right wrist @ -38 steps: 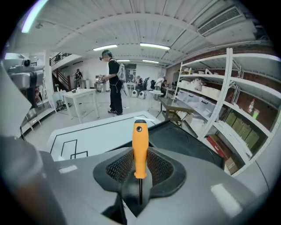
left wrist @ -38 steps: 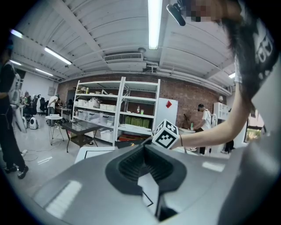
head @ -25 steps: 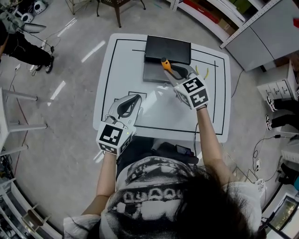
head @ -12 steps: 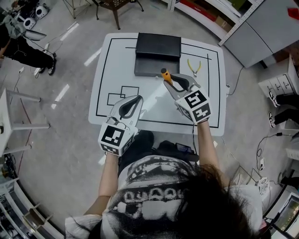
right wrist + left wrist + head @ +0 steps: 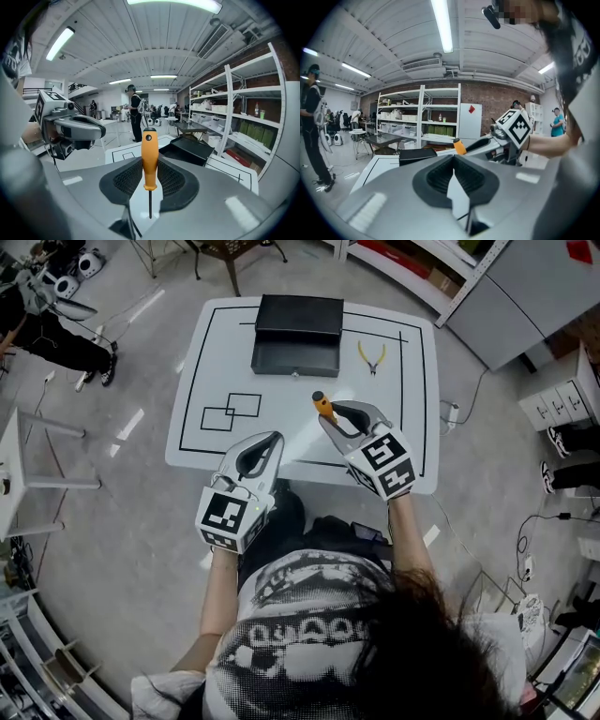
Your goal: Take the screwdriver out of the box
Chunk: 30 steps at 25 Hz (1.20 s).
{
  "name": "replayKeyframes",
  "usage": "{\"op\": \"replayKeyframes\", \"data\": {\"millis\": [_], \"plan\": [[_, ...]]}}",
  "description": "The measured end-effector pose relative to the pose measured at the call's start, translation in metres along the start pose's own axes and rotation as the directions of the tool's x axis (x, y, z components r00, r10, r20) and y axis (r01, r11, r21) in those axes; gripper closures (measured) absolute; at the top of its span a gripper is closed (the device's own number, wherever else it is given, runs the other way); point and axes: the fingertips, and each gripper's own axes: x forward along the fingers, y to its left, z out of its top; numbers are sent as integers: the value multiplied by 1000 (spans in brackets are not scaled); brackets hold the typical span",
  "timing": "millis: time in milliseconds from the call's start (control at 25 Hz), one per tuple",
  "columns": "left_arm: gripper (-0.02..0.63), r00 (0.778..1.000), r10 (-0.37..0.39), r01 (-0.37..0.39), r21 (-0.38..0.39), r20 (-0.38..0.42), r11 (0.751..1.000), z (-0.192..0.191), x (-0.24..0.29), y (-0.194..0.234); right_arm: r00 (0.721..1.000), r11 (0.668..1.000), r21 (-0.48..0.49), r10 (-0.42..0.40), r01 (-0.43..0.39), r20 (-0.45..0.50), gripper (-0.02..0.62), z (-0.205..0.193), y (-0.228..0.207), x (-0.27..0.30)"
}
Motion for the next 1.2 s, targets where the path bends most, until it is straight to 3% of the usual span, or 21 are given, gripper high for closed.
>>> {"op": "replayKeyframes", "data": {"millis": [520, 1200], "plan": [[606, 1000, 25, -25, -12, -19, 1000, -21, -34, -92, 999, 999, 12, 38, -38, 3, 494, -51, 41, -79], [606, 998, 53, -53, -6, -26, 999, -29, -82, -103, 999, 999, 29, 40, -40, -1, 494, -61, 83, -97]]}}
